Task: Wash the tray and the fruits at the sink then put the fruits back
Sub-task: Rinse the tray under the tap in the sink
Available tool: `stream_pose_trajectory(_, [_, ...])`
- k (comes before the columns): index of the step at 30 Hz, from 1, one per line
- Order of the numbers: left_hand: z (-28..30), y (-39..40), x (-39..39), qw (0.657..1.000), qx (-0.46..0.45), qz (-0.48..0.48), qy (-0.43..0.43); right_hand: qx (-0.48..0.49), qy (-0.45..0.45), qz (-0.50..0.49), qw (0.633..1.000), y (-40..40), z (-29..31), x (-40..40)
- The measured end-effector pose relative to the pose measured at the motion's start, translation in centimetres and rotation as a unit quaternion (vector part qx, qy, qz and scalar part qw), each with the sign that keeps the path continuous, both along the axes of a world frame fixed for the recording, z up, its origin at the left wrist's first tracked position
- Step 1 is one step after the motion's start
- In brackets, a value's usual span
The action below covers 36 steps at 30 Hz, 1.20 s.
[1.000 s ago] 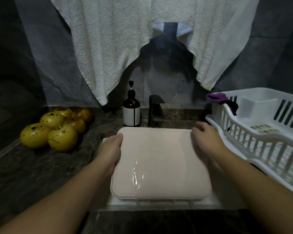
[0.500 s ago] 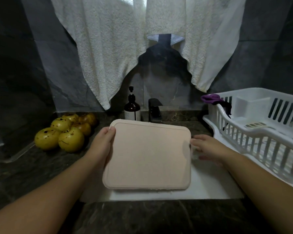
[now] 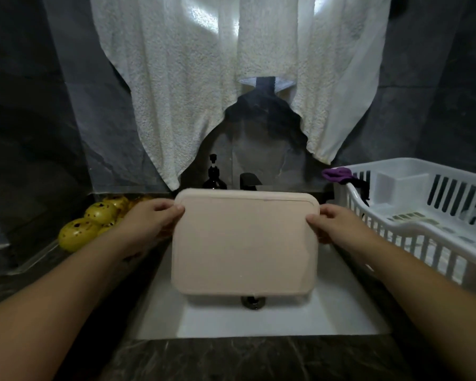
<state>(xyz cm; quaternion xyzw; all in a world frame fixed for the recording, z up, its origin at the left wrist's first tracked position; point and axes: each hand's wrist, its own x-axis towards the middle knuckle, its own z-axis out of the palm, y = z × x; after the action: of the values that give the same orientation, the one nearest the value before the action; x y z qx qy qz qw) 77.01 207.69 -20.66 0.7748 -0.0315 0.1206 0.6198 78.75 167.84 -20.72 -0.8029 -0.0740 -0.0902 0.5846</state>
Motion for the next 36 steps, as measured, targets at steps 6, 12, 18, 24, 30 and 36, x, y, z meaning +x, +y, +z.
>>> stream_pose_trajectory(6, [-0.7, 1.1, 0.0, 0.996, 0.080, 0.033, -0.015, -0.006, -0.011, 0.011, 1.000, 0.5, 0.9, -0.4])
stream_pose_trajectory(12, [-1.1, 0.2, -1.0, 0.989, 0.136, 0.053, -0.025, -0.001, -0.012, -0.002, 1.000, 0.1, 0.4, -0.4])
stream_pose_trajectory(18, [-0.1, 0.4, -1.4, 0.986, 0.152, 0.047, -0.048, -0.005, 0.005, 0.003, 1.000, 0.0, -0.9, -0.5])
stream_pose_trajectory(24, [0.5, 0.0, -0.7, 0.995, 0.001, 0.084, -0.056, 0.062, 0.016, -0.018, 0.998, 1.8, 1.6, 0.3])
stream_pose_trajectory(30, [0.8, 0.1, -1.1, 0.975, -0.205, -0.073, 0.038, 0.065, 0.109, -0.033, 0.991, 3.8, 4.8, 1.8])
stream_pose_trajectory(36, [0.0, 1.1, -0.3, 0.952, -0.296, -0.021, 0.073, -0.149, 0.072, -0.032, 0.986, 5.6, 6.9, 4.1])
